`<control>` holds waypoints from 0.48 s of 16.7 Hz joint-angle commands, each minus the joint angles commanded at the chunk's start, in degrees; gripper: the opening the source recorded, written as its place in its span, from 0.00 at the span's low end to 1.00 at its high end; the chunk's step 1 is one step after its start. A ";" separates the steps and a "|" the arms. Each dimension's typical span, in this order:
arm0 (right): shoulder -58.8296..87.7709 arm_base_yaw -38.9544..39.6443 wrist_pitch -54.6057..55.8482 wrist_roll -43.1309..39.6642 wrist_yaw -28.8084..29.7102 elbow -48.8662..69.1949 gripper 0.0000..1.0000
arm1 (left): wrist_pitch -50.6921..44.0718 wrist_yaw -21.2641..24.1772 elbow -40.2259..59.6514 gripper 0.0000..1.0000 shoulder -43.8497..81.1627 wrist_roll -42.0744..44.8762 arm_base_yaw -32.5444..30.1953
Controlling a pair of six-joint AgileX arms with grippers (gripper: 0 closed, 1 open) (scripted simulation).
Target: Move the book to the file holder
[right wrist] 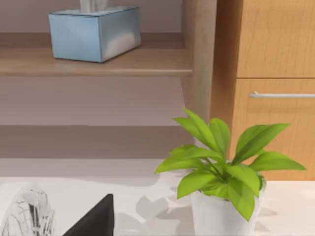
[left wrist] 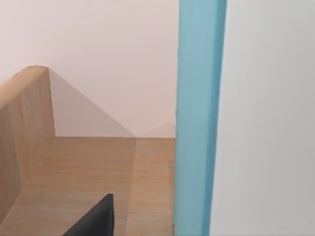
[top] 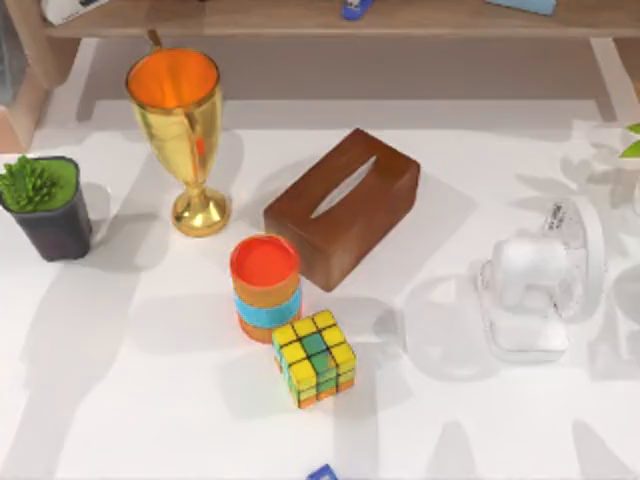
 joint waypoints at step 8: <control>0.00 0.00 0.00 0.00 0.00 0.00 1.00 | 0.00 0.00 0.00 0.55 0.00 0.00 0.00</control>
